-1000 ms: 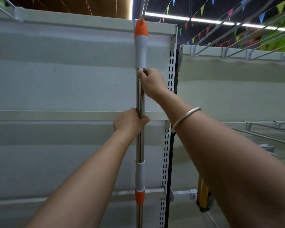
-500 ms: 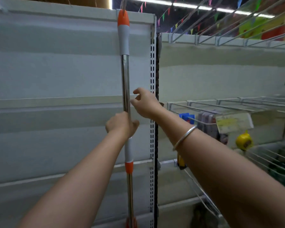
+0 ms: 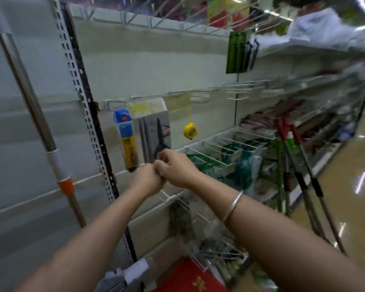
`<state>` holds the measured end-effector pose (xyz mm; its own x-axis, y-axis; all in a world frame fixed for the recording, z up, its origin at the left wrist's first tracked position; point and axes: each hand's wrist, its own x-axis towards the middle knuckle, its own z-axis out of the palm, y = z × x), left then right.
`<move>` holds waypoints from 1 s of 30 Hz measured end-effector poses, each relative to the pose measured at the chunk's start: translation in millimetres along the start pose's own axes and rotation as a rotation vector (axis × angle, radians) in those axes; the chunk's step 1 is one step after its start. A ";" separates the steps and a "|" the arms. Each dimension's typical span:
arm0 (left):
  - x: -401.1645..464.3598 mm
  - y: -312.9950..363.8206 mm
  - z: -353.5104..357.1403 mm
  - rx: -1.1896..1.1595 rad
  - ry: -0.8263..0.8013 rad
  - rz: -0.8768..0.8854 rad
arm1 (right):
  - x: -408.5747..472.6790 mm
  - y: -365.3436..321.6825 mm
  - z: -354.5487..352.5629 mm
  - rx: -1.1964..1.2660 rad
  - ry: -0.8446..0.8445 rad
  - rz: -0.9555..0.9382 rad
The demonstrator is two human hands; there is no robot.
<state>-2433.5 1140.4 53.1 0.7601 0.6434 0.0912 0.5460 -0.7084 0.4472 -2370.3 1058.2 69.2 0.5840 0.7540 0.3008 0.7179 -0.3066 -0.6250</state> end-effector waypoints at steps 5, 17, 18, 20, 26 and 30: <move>-21.8 93.2 71.2 -0.089 -0.039 0.073 | -76.1 97.6 -72.6 -0.055 0.083 0.169; -68.8 298.2 214.5 -0.017 -0.212 0.213 | -245.1 303.1 -258.5 -0.076 0.253 0.617; -67.2 308.8 222.0 -0.022 -0.232 0.217 | -252.4 314.9 -267.0 -0.061 0.278 0.638; -65.2 329.6 236.1 -0.024 -0.253 0.227 | -263.4 335.0 -278.8 -0.020 0.308 0.672; -41.2 386.4 285.8 -0.024 -0.301 0.298 | -262.8 394.3 -297.3 -0.016 0.297 0.718; -4.8 421.2 320.8 -0.039 -0.361 0.320 | -235.5 441.9 -314.4 -0.013 0.259 0.748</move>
<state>-2094.2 745.9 -44.4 0.9652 0.2485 -0.0816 0.2565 -0.8386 0.4805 -2071.5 562.5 -51.3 0.9818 0.1863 -0.0369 0.1032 -0.6864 -0.7198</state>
